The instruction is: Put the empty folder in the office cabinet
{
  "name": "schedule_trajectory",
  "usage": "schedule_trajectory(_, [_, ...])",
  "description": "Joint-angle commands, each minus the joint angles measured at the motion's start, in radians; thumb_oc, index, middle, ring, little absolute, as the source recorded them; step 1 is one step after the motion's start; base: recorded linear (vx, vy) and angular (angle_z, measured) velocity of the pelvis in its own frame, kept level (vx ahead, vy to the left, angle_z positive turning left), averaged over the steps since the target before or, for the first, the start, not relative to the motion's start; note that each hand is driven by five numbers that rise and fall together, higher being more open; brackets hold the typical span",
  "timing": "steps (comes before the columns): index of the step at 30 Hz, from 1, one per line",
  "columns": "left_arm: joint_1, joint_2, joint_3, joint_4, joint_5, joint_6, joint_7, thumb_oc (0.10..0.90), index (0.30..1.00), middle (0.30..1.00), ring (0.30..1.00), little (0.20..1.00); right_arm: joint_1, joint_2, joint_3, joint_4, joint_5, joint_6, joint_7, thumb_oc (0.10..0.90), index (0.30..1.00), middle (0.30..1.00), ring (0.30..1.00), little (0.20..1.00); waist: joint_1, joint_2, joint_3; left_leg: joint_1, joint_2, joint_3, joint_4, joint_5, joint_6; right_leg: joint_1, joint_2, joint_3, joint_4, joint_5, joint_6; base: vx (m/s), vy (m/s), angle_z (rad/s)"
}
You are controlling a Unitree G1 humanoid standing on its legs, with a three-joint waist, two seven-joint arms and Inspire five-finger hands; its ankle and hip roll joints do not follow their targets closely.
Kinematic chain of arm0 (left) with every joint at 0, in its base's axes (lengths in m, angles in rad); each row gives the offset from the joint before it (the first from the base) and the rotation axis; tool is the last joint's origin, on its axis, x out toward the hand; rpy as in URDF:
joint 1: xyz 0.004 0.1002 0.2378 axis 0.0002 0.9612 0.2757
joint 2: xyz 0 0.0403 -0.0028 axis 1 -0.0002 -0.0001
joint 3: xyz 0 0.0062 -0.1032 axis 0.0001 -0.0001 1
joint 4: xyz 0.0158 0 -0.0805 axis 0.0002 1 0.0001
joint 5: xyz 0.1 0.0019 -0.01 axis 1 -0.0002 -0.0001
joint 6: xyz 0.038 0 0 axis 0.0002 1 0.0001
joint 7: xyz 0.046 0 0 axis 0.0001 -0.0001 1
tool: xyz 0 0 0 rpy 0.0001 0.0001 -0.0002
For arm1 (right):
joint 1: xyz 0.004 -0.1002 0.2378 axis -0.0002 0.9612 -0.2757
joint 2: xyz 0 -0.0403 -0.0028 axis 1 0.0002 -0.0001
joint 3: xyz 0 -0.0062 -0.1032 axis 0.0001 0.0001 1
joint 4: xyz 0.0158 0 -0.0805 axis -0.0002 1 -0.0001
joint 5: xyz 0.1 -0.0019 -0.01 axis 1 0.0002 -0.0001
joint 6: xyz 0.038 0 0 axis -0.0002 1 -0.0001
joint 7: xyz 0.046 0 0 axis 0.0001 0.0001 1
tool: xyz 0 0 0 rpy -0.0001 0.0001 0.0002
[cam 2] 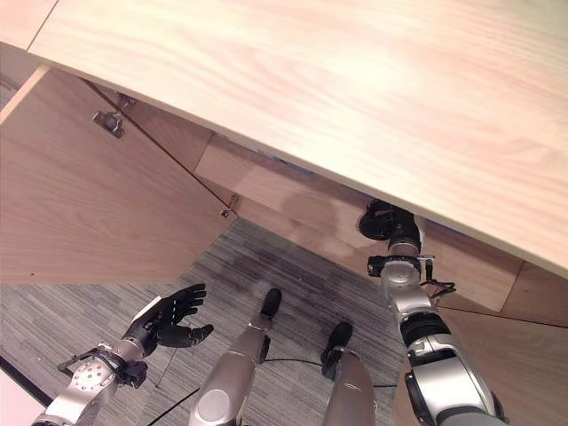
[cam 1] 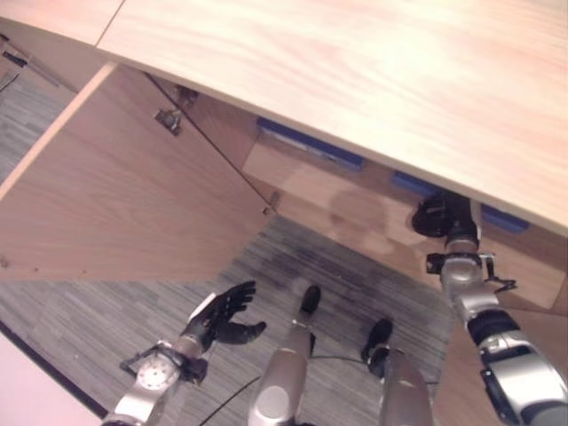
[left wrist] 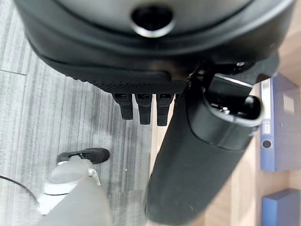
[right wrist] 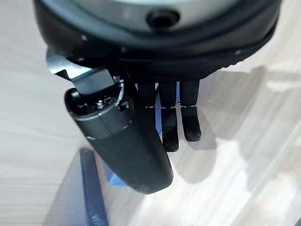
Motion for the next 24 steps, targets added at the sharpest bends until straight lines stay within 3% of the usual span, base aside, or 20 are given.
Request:
schedule_trajectory(1, [0.046,0.048,0.018,0.032,0.032,-0.047,0.014,0.800,0.900,0.900,0.900,0.900,0.080,0.004,-0.021,-0.053,-0.054,-0.089,0.005,0.400,0.300,0.300,0.300,0.300,-0.015,-0.075,-0.105,0.063,0.086,-0.011,-0.046,-0.065,-0.029,0.090,-0.035,0.040,-0.055,-0.003,0.114,0.05,-0.012,-0.07])
schedule_trajectory(2, [0.051,0.036,0.034,0.053,0.039,-0.046,0.016,0.800,0.900,0.900,0.900,0.900,0.120,0.015,-0.028,-0.073,-0.061,-0.091,0.018,0.557,0.535,0.535,0.535,0.535,-0.022,-0.085,-0.114,0.075,0.091,-0.008,-0.051,-0.066,-0.030,0.103,-0.033,0.041,-0.063,-0.002,0.114,0.08,-0.029,-0.08])
schedule_trajectory(3, [0.064,0.013,0.063,0.097,0.055,-0.040,0.014,0.800,0.900,0.900,0.900,0.900,0.197,0.028,-0.035,-0.114,-0.076,-0.091,0.049,0.800,0.900,0.900,0.900,0.900,-0.036,-0.101,-0.132,0.103,0.100,-0.003,-0.067,-0.065,-0.031,0.128,-0.027,0.041,-0.082,0.002,0.114,0.10,-0.024,-0.01])
schedule_trajectory(10, [0.108,-0.044,0.146,0.195,0.087,-0.035,0.010,0.800,0.900,0.900,0.900,0.900,0.388,0.064,-0.036,-0.222,-0.076,-0.092,0.155,0.800,0.900,0.900,0.900,0.900,-0.070,-0.131,-0.198,0.207,0.123,0.013,-0.117,-0.059,-0.034,0.217,-0.005,0.037,-0.135,0.010,0.115,0.09,-0.013,-0.08])
schedule_trajectory(17, [0.137,-0.089,0.211,0.250,0.098,-0.038,0.021,0.800,0.900,0.900,0.900,0.900,0.476,0.087,-0.006,-0.255,-0.091,-0.078,0.217,0.800,0.900,0.900,0.900,0.900,-0.072,-0.127,-0.246,0.297,0.141,0.014,-0.144,-0.058,-0.043,0.295,0.009,0.021,-0.135,-0.021,0.105,0.08,-0.024,0.00])
schedule_trajectory(19, [0.134,-0.101,0.217,0.265,0.097,-0.044,0.031,0.800,0.900,0.900,0.900,0.900,0.482,0.093,0.011,-0.253,-0.092,-0.077,0.226,0.800,0.900,0.900,0.900,0.900,-0.064,-0.122,-0.252,0.305,0.144,0.012,-0.152,-0.041,-0.053,0.319,0.016,0.011,-0.143,-0.033,0.097,-0.03,-0.032,0.05])
schedule_trajectory(20, [0.101,-0.118,0.211,0.292,0.094,-0.049,0.049,0.800,0.900,0.900,0.900,0.900,0.472,0.092,0.026,-0.243,-0.089,-0.077,0.218,0.800,0.900,0.900,0.900,0.900,-0.053,-0.111,-0.243,0.285,0.143,0.002,-0.161,0.010,-0.084,0.334,0.012,-0.017,-0.161,-0.041,0.092,-0.14,-0.010,0.36])
schedule_trajectory(21, [0.091,-0.129,0.213,0.300,0.088,-0.051,0.057,0.800,0.900,0.900,0.900,0.900,0.467,0.090,0.032,-0.243,-0.088,-0.074,0.221,0.800,0.900,0.900,0.900,0.900,-0.052,-0.104,-0.248,0.269,0.138,0.002,-0.179,0.030,-0.087,0.329,0.011,-0.032,-0.178,-0.026,0.093,-0.22,0.035,0.75])
schedule_trajectory(22, [0.071,-0.155,0.211,0.313,0.080,-0.053,0.064,0.800,0.900,0.900,0.900,0.900,0.460,0.072,0.042,-0.253,-0.093,-0.072,0.223,0.800,0.900,0.900,0.900,0.900,-0.056,-0.098,-0.254,0.240,0.136,0.031,-0.189,0.058,-0.088,0.336,-0.004,-0.070,-0.210,-0.009,0.096,-0.21,0.081,0.81])
schedule_trajectory(24, [0.053,-0.169,0.204,0.323,0.086,-0.054,0.067,0.800,0.900,0.900,0.900,0.900,0.436,0.066,0.055,-0.242,-0.092,-0.070,0.217,0.800,0.900,0.900,0.900,0.900,-0.077,-0.102,-0.258,0.246,0.168,0.149,-0.167,0.036,-0.066,0.325,-0.033,-0.096,-0.218,0.009,0.099,-0.23,0.127,0.57])
